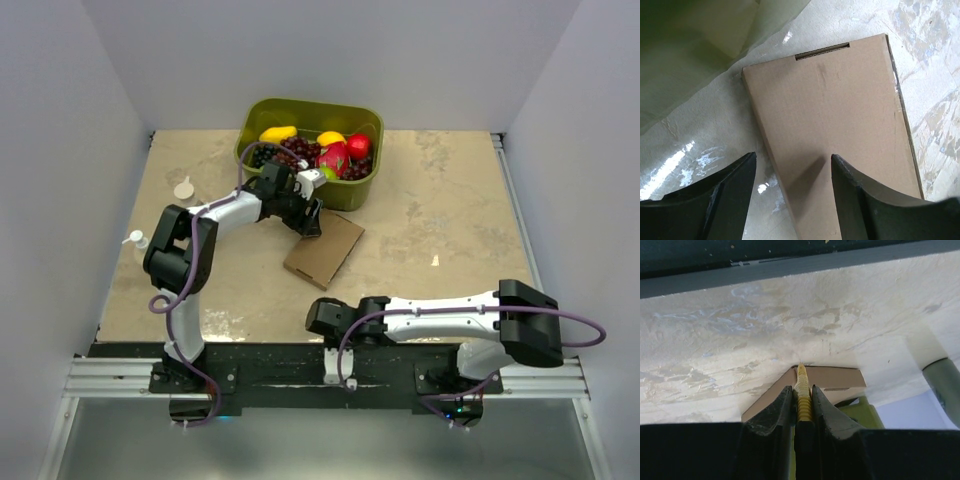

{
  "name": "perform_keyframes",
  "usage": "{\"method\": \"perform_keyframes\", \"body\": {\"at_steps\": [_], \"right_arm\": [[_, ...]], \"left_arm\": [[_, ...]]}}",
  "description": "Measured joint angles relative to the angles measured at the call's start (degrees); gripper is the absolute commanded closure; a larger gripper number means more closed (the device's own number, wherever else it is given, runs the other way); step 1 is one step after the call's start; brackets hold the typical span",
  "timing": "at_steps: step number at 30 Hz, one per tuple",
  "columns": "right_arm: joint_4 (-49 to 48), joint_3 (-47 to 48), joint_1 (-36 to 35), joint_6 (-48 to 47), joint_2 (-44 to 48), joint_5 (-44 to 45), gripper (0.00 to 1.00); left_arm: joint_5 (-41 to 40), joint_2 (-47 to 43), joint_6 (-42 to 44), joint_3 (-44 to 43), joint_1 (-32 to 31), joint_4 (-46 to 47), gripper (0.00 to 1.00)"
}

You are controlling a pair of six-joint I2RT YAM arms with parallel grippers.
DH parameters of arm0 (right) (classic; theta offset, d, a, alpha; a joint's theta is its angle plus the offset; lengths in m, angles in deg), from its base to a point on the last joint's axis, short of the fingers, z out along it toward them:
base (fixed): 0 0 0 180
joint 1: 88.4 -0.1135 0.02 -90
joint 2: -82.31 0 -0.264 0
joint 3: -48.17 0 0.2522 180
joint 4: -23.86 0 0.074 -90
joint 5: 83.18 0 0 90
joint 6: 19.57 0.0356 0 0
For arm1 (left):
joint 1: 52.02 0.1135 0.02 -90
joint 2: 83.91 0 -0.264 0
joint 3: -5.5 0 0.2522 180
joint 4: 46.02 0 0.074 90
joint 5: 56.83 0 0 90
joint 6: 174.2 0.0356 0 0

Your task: Unpack the express box

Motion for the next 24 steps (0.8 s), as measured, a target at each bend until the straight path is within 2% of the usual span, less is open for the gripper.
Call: {"method": "perform_keyframes", "body": {"at_steps": [12,24], "right_arm": [[0.96,1.09,0.0,5.7,-0.09,3.3,1.0],[0.31,1.11,0.0,6.73,-0.48,3.17,1.0]], "left_arm": [[-0.55,0.24,0.0,-0.02,-0.44,0.37,0.34],[-0.7,0.87,0.02,-0.42,-1.62,1.16,0.34]]}}
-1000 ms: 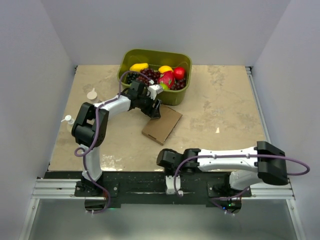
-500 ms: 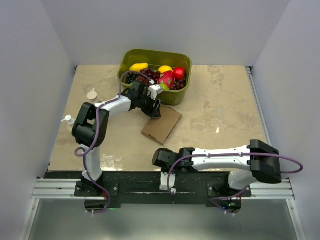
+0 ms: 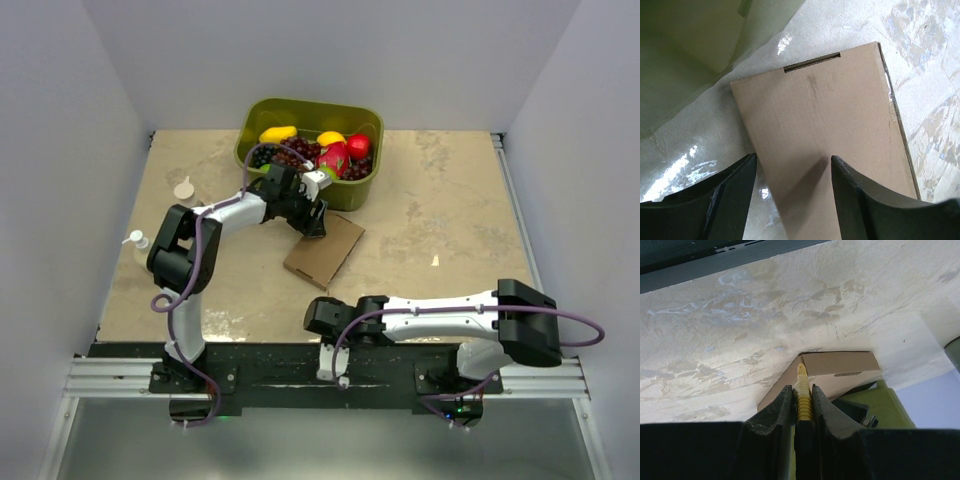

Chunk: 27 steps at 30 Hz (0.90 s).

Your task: Unpack the express box

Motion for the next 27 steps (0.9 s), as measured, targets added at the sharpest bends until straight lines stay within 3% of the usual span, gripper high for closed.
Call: {"method": "perform_keyframes", "body": {"at_steps": [27], "right_arm": [[-1.07,1.31,1.05,-0.52,-2.56,-0.17,1.0]], "left_arm": [[-0.02,0.59,0.02,-0.42,-0.22,0.33,0.34]]}}
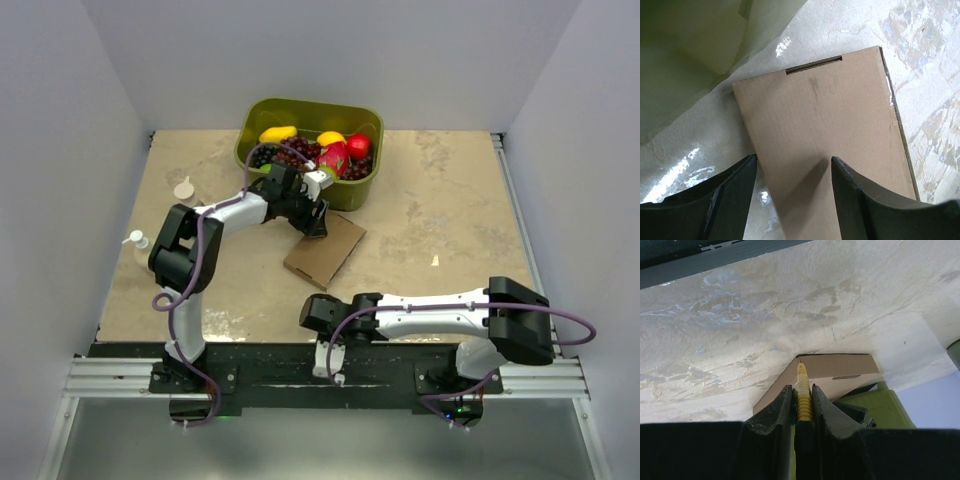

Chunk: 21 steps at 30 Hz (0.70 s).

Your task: Unpack the express box

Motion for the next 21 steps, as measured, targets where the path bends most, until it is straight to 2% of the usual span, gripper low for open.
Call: {"method": "perform_keyframes", "body": {"at_steps": [13,17,21], "right_arm": [[1.95,2.34,0.52,-0.48,0.0,-2.29,1.0],[2.47,2.71,0.59,-0.81,0.0,-3.04,1.0],[3.63,3.41,0.61,-0.98,0.0,-3.43,1.0]], "left_arm": [[0.74,1.05,0.0,-1.27,-0.96,-0.11,0.35],[0.92,1.16,0.04,-1.4,-0.96,-0.07,0.39],[0.07,-0.04,0.22,-0.87,-1.09,-0.24,0.29]]}}
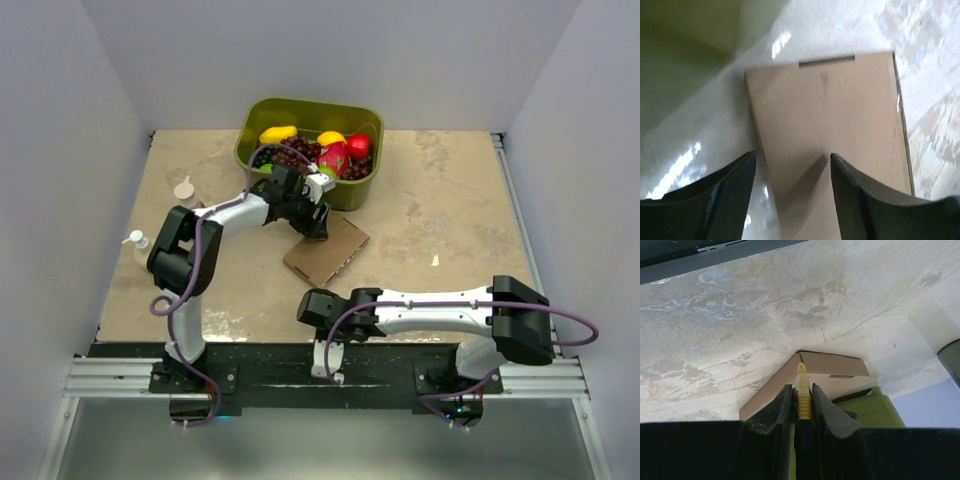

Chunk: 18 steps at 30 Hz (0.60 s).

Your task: Unpack the express box

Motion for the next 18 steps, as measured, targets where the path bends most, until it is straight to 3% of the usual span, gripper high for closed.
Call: {"method": "perform_keyframes", "body": {"at_steps": [10,18], "right_arm": [[2.05,1.16,0.0,-0.04,0.04,-1.66,1.0],[1.95,1.16,0.0,-0.24,0.07,-2.71,1.0]], "left_arm": [[1.42,-10.38,-1.88,13.29,2.19,-5.38,0.29],[-0.79,-10.71,-2.45,14.49,1.18,-4.46,0.31]]}}
